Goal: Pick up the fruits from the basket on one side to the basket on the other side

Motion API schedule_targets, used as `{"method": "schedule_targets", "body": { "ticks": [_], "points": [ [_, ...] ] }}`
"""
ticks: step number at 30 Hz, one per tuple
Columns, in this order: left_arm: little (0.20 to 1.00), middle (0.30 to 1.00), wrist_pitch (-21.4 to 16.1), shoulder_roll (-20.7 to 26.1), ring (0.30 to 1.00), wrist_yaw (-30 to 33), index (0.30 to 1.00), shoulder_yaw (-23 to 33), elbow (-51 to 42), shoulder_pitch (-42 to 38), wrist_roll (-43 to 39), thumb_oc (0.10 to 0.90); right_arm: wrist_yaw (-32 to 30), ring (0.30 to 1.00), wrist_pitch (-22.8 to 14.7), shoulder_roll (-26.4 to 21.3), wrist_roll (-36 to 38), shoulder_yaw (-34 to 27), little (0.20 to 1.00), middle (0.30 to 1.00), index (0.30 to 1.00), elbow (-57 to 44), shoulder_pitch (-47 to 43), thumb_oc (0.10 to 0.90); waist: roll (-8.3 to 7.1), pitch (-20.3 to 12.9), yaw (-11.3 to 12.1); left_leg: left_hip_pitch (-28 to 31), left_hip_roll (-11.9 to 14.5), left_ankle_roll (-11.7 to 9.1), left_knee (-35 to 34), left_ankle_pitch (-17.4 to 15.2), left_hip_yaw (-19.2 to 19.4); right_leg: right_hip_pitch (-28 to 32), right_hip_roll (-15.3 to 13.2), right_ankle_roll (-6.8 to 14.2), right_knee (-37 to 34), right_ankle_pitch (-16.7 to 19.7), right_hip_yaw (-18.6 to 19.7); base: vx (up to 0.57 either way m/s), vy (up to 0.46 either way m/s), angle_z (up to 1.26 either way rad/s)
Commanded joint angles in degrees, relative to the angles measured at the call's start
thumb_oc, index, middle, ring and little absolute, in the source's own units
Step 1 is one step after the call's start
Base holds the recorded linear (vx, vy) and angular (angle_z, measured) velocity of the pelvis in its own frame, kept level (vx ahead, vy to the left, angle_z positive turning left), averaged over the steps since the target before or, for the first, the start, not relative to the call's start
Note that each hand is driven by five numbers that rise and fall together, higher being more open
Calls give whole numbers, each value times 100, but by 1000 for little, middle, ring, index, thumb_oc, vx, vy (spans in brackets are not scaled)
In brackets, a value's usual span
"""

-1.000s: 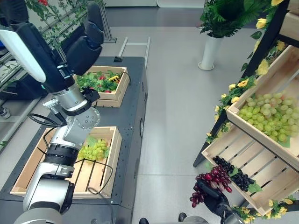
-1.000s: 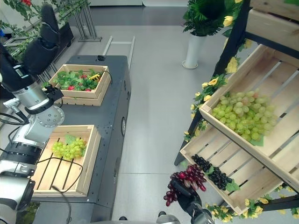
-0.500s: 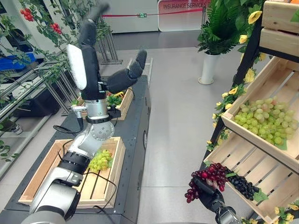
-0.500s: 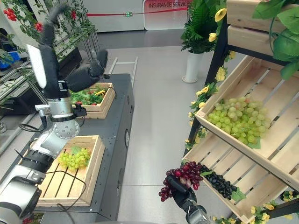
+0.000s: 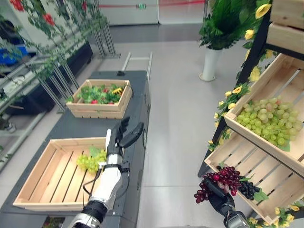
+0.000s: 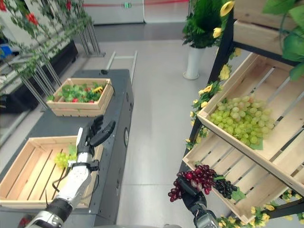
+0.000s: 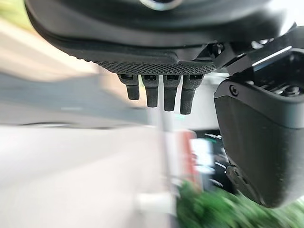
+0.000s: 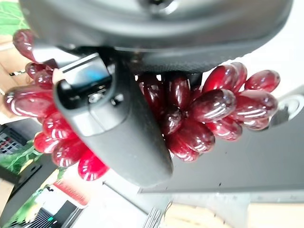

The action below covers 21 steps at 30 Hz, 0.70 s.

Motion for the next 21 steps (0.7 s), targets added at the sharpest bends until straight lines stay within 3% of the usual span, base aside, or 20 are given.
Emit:
{"method": "schedule_targets", "body": {
  "ticks": [1,3,5,7,12,15,16,18,21],
  "points": [
    [900,900,-486,-153,900,-241,900,171,-176,-375,-36,800,-11,300,-667,-486,7,-370,300,300,300,-287,-800,400,39,483,122,-137,-37,-85,325,-785,-478,56,283,-144,344,-225,-96,-24,69,-50],
    [900,900,-513,-142,900,-245,900,9,-199,-367,117,800,-180,300,-694,-665,45,-436,300,300,300,-326,-1013,400,32,638,145,-353,61,-141,-54,-450,-583,-64,347,-180,520,-368,-2,-82,100,-17],
    [900,900,-404,-68,900,-306,900,-157,-210,-465,272,800,-365,300,-717,-828,126,-541,300,300,300,-320,-1237,400,28,767,166,-586,58,-47,58,-525,-662,-317,334,-216,909,-625,-14,-132,123,-14],
    [900,900,-437,122,900,-477,900,-353,-152,-735,471,800,-444,300,-651,-1174,491,-819,300,300,300,-276,-1597,400,39,1142,187,-1087,127,-34,873,-814,-601,-967,138,-169,1692,-783,-245,-182,103,-17],
    [900,900,-314,379,900,-281,900,-835,-547,-1184,698,800,-949,300,-616,-1564,758,-1076,300,300,300,-292,-2250,400,135,1610,106,-1938,165,-22,2027,-1194,-475,-1941,40,-240,2687,-911,-309,-139,116,4],
    [900,900,-290,453,900,-77,900,-1039,-734,-1354,851,800,-1183,300,-544,-1720,679,-1167,300,300,300,-278,-2465,400,164,1720,81,-2312,211,16,2544,-1441,-492,-2293,2,-313,3172,-1082,-310,-59,128,0],
    [900,900,-232,547,900,27,900,-1162,-938,-1475,780,800,-1336,300,-452,-1945,510,-1269,300,300,300,-174,-2549,400,161,1816,74,-2508,222,73,3002,-1757,-524,-2516,-53,-325,3605,-1276,-301,7,90,1],
    [900,900,-155,619,900,22,900,-1213,-1119,-1576,710,800,-1411,300,-401,-2173,382,-1385,300,300,300,-10,-2634,400,141,1895,103,-2789,222,176,3447,-1979,-552,-2791,-110,-360,4013,-1399,-363,-17,69,13],
    [900,900,-50,684,900,26,900,-1309,-1288,-1634,661,800,-1514,300,-387,-2386,192,-1459,300,300,300,104,-2656,400,104,1932,146,-3119,227,263,3882,-2162,-645,-3079,-161,-364,4342,-1453,-437,-19,5,16]
  ]
}}
